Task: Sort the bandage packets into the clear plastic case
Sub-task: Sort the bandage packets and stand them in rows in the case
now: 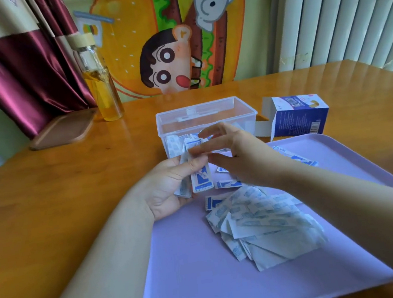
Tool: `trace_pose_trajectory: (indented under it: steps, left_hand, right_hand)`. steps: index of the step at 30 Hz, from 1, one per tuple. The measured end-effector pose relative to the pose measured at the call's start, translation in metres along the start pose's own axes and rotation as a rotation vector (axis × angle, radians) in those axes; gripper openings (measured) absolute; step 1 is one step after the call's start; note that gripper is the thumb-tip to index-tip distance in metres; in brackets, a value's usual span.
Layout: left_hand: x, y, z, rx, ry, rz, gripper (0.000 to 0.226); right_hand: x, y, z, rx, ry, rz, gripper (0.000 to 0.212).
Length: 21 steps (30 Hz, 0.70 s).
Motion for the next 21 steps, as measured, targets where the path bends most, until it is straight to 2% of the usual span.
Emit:
trace_pose_trajectory:
  steps: [3, 5, 8, 10, 14, 18, 21]
  left_hand:
    - [-0.007, 0.001, -0.003, 0.013, -0.026, -0.054, 0.026]
    - [-0.021, 0.002, -0.004, 0.010, -0.192, -0.156, 0.028]
    - [-0.038, 0.005, -0.011, 0.001, -0.679, -0.315, 0.014]
    - [-0.040, 0.005, -0.013, 0.009, -0.807, -0.340, 0.017]
    - [-0.037, 0.006, -0.019, 0.017, -1.067, -0.423, 0.026]
    - [-0.038, 0.007, -0.024, 0.043, -1.154, -0.490, 0.025]
    - [-0.040, 0.009, -0.033, 0.127, -1.096, -0.543, 0.020]
  right_hand:
    - [-0.013, 0.001, 0.001, 0.020, 0.004, -0.035, 0.022]
    - [-0.021, -0.001, -0.009, 0.108, 0.030, -0.018, 0.019]
    - [-0.005, 0.002, -0.025, 0.216, 0.206, 0.275, 0.020]
    - [0.011, 0.007, -0.033, 0.268, 0.314, 0.469, 0.028]
    - [0.019, 0.000, -0.036, 0.340, 0.403, 0.563, 0.034]
    - [0.021, -0.011, -0.042, 0.407, 0.446, 0.681, 0.036]
    - [0.022, -0.013, -0.045, 0.426, 0.434, 0.731, 0.036]
Point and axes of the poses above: each hand's wrist, its own y-axis away from the middle knuckle, its own x-axis out of the palm, z = x × y, the point moved 8 cm from there along -y, towards the middle knuckle, and after that the axes turned 8 degrees about z, right-handed, at the moved point
